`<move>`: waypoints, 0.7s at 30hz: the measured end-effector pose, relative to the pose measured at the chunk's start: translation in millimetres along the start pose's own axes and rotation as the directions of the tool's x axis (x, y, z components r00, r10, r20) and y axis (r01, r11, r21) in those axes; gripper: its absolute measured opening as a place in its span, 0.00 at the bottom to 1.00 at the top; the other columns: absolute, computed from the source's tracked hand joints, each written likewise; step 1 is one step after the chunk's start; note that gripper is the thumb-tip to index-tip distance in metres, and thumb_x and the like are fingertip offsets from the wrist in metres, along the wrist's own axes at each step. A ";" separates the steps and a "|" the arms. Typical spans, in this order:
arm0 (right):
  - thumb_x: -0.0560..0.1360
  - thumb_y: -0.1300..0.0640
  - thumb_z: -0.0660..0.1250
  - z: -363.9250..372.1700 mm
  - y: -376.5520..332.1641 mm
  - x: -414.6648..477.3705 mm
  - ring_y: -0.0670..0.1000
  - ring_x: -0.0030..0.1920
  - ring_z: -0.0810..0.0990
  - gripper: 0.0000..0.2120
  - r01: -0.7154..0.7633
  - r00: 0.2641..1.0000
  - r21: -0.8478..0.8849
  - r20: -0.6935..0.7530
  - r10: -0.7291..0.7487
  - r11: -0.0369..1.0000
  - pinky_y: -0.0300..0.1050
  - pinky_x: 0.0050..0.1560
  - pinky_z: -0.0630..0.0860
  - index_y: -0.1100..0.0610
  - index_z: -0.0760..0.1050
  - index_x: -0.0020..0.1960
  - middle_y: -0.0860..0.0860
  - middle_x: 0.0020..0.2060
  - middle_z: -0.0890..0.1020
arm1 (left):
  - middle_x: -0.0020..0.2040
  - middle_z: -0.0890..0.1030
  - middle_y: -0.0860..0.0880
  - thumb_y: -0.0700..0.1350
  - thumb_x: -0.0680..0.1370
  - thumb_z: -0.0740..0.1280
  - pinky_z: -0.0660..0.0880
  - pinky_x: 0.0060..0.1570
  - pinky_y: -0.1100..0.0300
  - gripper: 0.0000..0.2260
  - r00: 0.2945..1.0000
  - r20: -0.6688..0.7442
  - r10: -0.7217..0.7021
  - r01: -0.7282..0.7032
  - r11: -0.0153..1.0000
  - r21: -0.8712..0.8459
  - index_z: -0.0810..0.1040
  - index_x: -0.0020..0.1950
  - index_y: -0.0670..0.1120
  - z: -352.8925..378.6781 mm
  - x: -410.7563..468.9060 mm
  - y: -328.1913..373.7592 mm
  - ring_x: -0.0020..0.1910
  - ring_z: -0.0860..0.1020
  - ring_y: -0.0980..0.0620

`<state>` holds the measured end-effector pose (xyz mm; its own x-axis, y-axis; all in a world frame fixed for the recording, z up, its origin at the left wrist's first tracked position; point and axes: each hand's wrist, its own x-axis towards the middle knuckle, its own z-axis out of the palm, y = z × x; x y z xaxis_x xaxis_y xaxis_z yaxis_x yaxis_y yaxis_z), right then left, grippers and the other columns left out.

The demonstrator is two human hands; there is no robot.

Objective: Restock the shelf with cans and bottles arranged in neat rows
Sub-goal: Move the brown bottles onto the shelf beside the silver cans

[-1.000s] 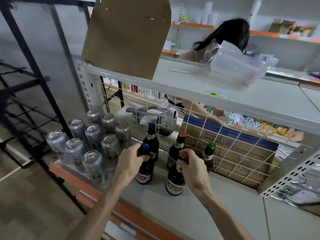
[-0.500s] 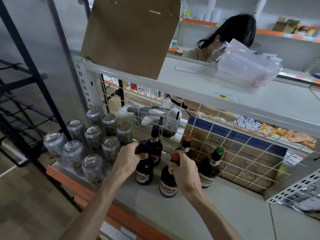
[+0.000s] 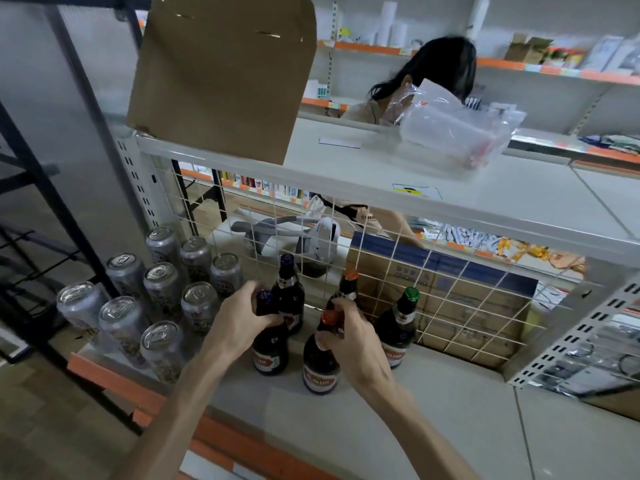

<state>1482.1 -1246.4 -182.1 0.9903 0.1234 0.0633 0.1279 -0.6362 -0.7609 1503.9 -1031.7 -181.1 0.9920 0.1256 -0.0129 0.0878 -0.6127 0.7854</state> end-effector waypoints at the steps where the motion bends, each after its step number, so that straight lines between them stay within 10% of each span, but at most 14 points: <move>1: 0.77 0.57 0.69 -7.1 0.5 -1.4 0.48 0.48 0.79 0.19 0.003 1.000 0.013 -0.016 -0.003 1.000 0.45 0.51 0.79 0.52 0.68 0.65 0.47 0.49 0.78 | 0.60 0.81 0.49 0.47 0.71 0.78 0.78 0.55 0.58 0.29 0.999 -0.036 0.031 -0.032 0.999 -0.020 0.74 0.69 0.47 0.3 -2.6 10.3 0.54 0.81 0.53; 7: 0.78 0.59 0.67 -59.2 35.3 -17.6 0.45 0.47 0.79 0.08 -0.053 0.984 0.041 -0.170 0.059 0.998 0.37 0.45 0.76 0.52 0.71 0.54 0.45 0.46 0.81 | 0.54 0.83 0.55 0.44 0.76 0.73 0.76 0.56 0.67 0.12 0.861 -0.257 0.438 -0.468 0.881 -0.067 0.82 0.59 0.48 41.1 -25.6 114.1 0.54 0.80 0.60; 12: 0.77 0.60 0.70 -126.6 100.9 -54.6 0.32 0.41 0.78 0.10 -0.195 0.916 -0.002 -0.357 0.181 0.981 0.26 0.41 0.72 0.57 0.75 0.57 0.43 0.44 0.78 | 0.51 0.84 0.58 0.44 0.77 0.73 0.77 0.52 0.68 0.08 0.861 0.020 0.508 -0.484 0.832 -0.270 0.84 0.55 0.49 136.3 -35.7 190.8 0.51 0.81 0.63; 21: 0.77 0.55 0.69 -275.7 225.2 -184.5 0.52 0.50 0.81 0.09 -0.508 0.588 0.121 -0.675 0.446 0.853 0.44 0.50 0.75 0.58 0.77 0.54 0.52 0.47 0.82 | 0.51 0.86 0.54 0.47 0.76 0.73 0.79 0.54 0.60 0.09 0.641 0.444 0.626 -0.573 0.775 -0.267 0.85 0.56 0.50 352.3 -104.7 300.6 0.50 0.83 0.57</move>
<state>1343.0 -1622.4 -187.1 0.6754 -0.7253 0.1336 -0.4010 -0.5131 -0.7589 1458.4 -1503.9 -161.6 0.7308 -0.6499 0.2088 -0.5242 -0.3384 0.7815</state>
